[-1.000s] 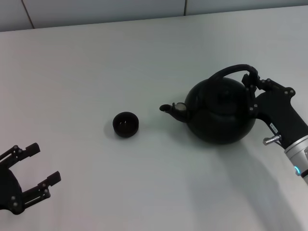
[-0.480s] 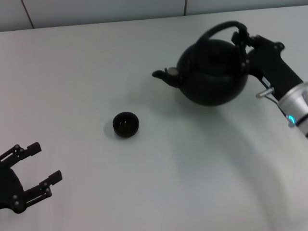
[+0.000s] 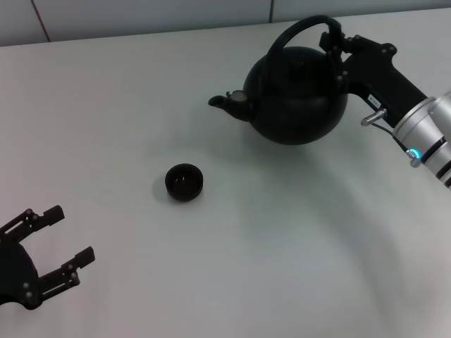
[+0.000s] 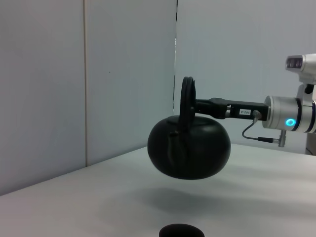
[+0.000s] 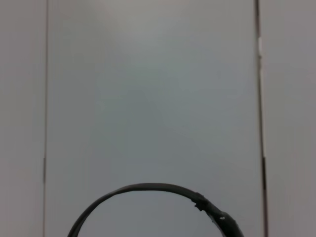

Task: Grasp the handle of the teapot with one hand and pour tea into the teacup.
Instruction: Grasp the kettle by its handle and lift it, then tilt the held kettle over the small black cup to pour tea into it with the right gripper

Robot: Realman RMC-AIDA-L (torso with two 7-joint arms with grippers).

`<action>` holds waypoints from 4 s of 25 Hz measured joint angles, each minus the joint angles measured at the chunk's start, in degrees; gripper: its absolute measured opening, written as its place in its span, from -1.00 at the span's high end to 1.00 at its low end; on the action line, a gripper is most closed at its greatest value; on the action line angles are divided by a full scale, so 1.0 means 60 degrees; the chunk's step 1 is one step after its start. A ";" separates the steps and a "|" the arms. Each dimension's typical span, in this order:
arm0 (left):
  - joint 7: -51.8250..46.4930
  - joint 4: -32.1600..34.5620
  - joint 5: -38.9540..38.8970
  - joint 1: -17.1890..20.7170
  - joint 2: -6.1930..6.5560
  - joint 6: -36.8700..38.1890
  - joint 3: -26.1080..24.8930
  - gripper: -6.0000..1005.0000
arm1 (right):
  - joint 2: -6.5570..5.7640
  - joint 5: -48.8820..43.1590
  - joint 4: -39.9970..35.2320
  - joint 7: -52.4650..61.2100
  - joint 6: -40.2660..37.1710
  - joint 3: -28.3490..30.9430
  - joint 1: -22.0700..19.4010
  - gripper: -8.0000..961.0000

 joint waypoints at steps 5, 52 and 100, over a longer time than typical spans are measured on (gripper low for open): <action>0.0001 -0.0079 0.0000 -0.0014 -0.0011 0.0000 0.0000 -0.60 | -0.0004 -0.0001 -0.0367 0.0713 0.0118 -0.0796 0.0345 0.80; 0.0032 -0.0215 -0.0106 -0.0232 -0.0023 -0.0035 -0.0132 -0.59 | 0.0070 0.0051 -0.2587 0.0538 0.0832 -0.4771 0.1505 0.80; -0.0057 -0.0323 -0.0249 -0.0360 -0.0022 -0.0082 -0.0132 -0.59 | 0.0104 0.0109 -0.3570 0.2135 0.1150 -0.6455 0.1513 0.80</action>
